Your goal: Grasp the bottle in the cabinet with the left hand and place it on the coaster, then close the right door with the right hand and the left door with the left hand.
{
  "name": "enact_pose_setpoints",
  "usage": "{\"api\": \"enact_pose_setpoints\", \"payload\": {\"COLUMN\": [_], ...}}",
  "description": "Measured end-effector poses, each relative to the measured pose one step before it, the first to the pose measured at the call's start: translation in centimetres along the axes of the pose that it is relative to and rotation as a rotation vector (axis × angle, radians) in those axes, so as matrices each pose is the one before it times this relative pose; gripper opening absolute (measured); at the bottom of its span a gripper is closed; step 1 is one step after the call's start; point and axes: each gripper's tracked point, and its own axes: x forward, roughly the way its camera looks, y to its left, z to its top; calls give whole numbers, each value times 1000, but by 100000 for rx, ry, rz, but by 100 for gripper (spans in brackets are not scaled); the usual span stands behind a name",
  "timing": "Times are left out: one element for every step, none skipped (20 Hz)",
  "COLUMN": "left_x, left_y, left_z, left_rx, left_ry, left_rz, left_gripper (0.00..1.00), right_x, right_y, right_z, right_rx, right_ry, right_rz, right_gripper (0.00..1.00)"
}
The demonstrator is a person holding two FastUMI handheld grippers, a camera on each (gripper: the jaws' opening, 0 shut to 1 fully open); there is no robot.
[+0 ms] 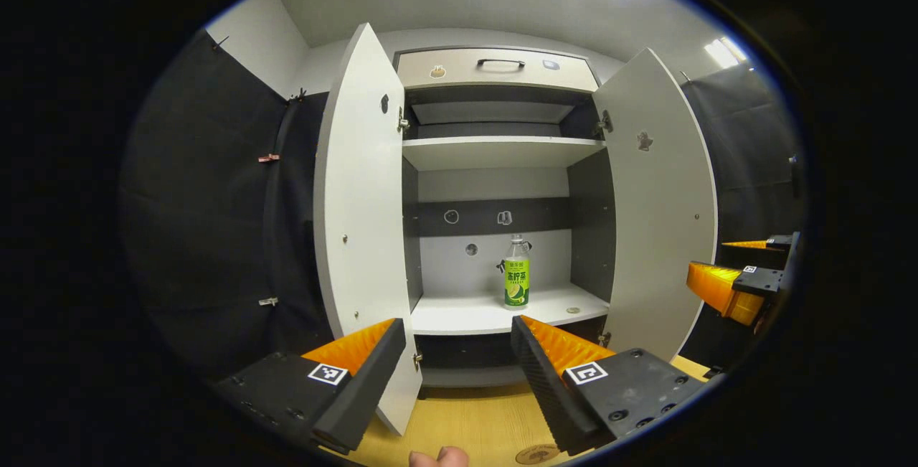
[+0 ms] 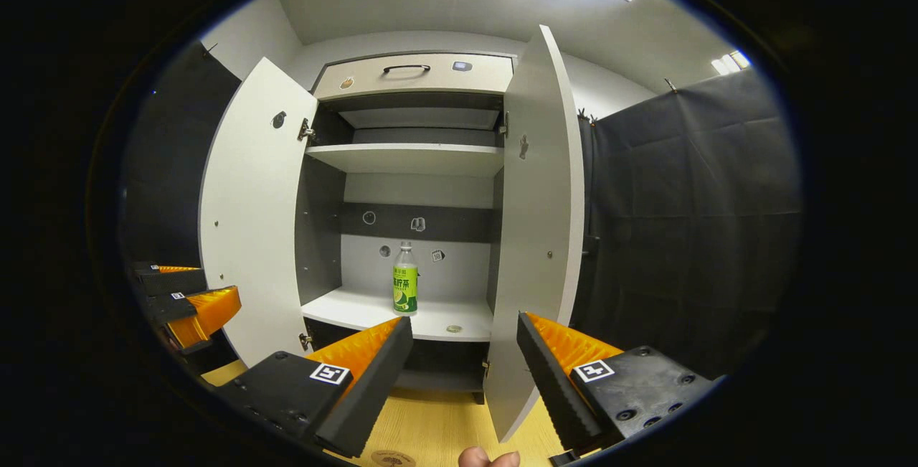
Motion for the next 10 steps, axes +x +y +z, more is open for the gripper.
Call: {"api": "enact_pose_setpoints", "payload": {"left_x": [573, 693, 872, 1022, 1140, 1210, 1371, 1466, 1486, 1692], "left_y": [-479, -596, -663, -769, -691, -568, -543, -535, -448, -697], "left_z": [210, 236, 89, 109, -150, 47, 126, -147, -81, -56], "left_rx": [23, -12, -209, -676, -1215, -1546, -1041, 99, 651, 294], "left_ry": [-515, -295, -290, -12, 311, -80, -181, 650, 873, 314], "left_rz": [-1177, -1417, -1658, -2108, -2194, -1572, -1543, -1112, -1130, -1825], "left_gripper": [92, 94, 94, 95, 95, 95, 95, 95, 95, 95], "right_x": [-163, -120, -148, -208, -246, -377, -304, -301, -249, -246], "right_y": [-216, -418, -397, -369, -493, -698, -777, -823, -891, -1058], "right_z": [78, 112, 232, 151, -51, 53, 169, 172, -13, -21], "right_rx": [301, 346, 572, 456, 263, 41, -26, -98, -370, -349], "right_ry": [89, -356, -642, -312, -124, -148, -655, -630, -25, 178], "right_rz": [-549, -1053, -794, -647, -856, -1352, -1373, -1606, -1580, -2055], "right_gripper": [98, 97, 97, 97, 97, 94, 97, 97, 94, 97]}}
